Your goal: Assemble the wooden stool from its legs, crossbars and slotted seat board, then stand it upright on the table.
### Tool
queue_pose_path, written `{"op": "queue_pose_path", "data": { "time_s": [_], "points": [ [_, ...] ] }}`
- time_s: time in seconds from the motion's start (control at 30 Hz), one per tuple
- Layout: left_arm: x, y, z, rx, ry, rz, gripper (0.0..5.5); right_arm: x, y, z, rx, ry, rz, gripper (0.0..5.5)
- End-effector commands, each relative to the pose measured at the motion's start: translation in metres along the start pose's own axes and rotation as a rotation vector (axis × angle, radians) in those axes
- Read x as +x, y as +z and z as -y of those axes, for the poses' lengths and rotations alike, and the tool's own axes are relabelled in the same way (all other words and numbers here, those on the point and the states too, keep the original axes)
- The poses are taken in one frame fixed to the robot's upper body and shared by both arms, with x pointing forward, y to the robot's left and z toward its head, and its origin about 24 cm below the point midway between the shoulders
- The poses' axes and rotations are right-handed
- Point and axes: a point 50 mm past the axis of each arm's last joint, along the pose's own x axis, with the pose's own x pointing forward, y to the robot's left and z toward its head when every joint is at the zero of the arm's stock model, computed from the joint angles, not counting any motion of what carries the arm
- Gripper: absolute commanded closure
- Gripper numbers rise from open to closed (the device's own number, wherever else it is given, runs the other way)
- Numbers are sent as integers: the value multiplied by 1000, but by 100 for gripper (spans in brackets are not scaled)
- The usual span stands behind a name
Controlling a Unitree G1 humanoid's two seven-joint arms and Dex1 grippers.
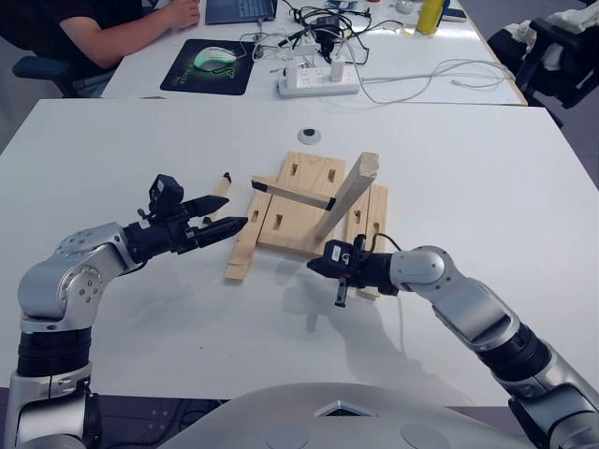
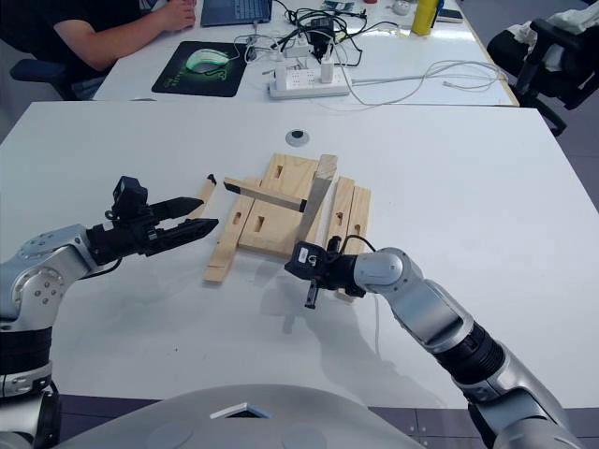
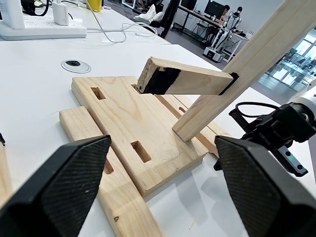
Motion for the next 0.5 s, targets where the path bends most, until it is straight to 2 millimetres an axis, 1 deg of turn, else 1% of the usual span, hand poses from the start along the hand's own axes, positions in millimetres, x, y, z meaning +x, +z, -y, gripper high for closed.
{"op": "queue_pose_path", "data": {
  "time_s": [0.03, 0.13, 0.3, 0.47, 0.5],
  "points": [
    [-2, -2, 1, -2, 12, -8, 159, -8, 10, 14, -84, -78, -33, 547],
    [-3, -3, 1, -4, 20, -2, 159, -13, 14, 20, -118, -94, -46, 547],
    [-2, -3, 1, -3, 24, 9, 159, -22, 9, 32, -174, -122, -107, 547],
    [-1, -2, -1, 3, 30, 22, 159, -23, 3, 37, -196, -123, -133, 547],
    [0, -2, -1, 3, 30, 23, 159, -22, 3, 36, -173, -113, -115, 547]
  ]
}}
